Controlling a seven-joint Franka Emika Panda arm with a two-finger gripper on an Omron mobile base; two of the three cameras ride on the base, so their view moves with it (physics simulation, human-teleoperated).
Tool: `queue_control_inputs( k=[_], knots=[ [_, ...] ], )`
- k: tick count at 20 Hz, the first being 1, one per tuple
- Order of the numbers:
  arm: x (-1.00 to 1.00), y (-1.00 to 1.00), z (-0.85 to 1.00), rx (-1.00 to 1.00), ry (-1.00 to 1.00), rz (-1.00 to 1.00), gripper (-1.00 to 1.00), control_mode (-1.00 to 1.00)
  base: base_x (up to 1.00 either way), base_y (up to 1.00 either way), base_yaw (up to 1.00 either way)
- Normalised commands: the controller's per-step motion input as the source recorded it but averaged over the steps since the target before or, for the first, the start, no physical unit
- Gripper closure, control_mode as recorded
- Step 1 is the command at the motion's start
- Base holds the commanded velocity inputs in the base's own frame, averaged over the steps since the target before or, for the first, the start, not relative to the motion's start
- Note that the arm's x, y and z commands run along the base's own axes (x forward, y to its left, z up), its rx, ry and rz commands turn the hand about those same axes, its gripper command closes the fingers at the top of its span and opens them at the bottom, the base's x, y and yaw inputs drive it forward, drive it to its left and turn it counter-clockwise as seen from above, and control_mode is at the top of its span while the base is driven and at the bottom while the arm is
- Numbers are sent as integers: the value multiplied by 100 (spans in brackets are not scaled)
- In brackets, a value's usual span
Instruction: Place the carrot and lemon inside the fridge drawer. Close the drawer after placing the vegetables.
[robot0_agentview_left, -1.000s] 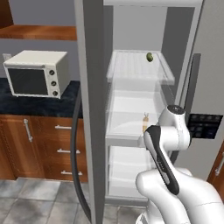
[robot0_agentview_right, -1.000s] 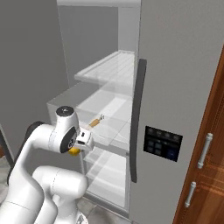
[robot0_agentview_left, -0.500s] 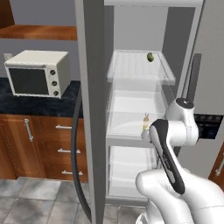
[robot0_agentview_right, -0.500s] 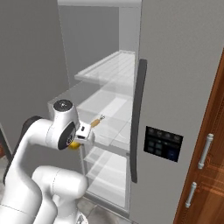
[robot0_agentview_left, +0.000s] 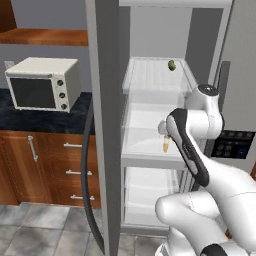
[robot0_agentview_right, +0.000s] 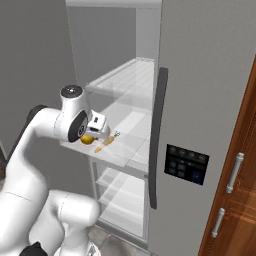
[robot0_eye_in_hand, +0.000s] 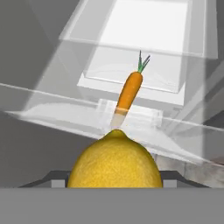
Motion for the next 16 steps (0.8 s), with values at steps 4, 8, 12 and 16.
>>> queue_control_inputs(
  k=[4,8,12,16],
  knots=[
    [93,-10,35,0,5,0,100,-100,0,0,0],
    [94,-2,6,0,12,-1,100,-100,0,0,0],
    [57,-6,-3,0,13,0,100,-100,0,0,0],
    [-11,-35,61,0,-11,0,100,-100,0,0,0]
  ],
)
